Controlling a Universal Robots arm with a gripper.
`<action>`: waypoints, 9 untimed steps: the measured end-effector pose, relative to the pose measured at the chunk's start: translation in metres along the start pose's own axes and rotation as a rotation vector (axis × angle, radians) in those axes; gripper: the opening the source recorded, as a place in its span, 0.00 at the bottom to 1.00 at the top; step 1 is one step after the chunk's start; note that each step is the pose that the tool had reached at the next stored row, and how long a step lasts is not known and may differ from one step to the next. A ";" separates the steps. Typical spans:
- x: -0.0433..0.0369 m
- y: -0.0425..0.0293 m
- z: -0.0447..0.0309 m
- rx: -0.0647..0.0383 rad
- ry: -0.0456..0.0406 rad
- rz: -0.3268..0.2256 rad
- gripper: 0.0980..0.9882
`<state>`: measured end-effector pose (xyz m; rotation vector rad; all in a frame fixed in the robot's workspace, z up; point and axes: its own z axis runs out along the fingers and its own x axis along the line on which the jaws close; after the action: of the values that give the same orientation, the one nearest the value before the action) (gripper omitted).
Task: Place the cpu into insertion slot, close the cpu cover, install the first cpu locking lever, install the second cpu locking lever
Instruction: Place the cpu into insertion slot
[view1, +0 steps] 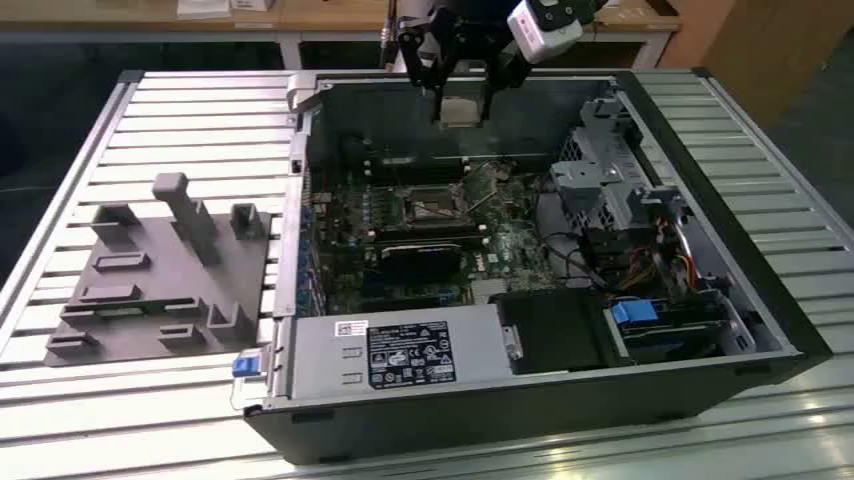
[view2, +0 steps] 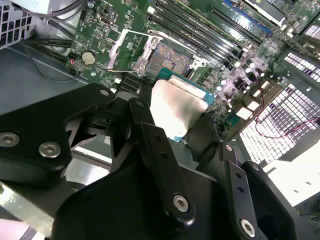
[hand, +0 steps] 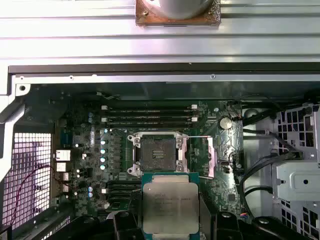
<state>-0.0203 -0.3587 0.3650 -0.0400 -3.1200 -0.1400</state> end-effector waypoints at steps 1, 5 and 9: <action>0.0000 0.0000 0.0000 0.000 0.0000 0.000 0.49; 0.0000 0.0000 0.0000 0.000 0.0000 0.000 0.49; 0.0000 0.0000 0.0000 0.000 0.0000 0.000 0.49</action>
<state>-0.0203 -0.3587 0.3650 -0.0400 -3.1200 -0.1400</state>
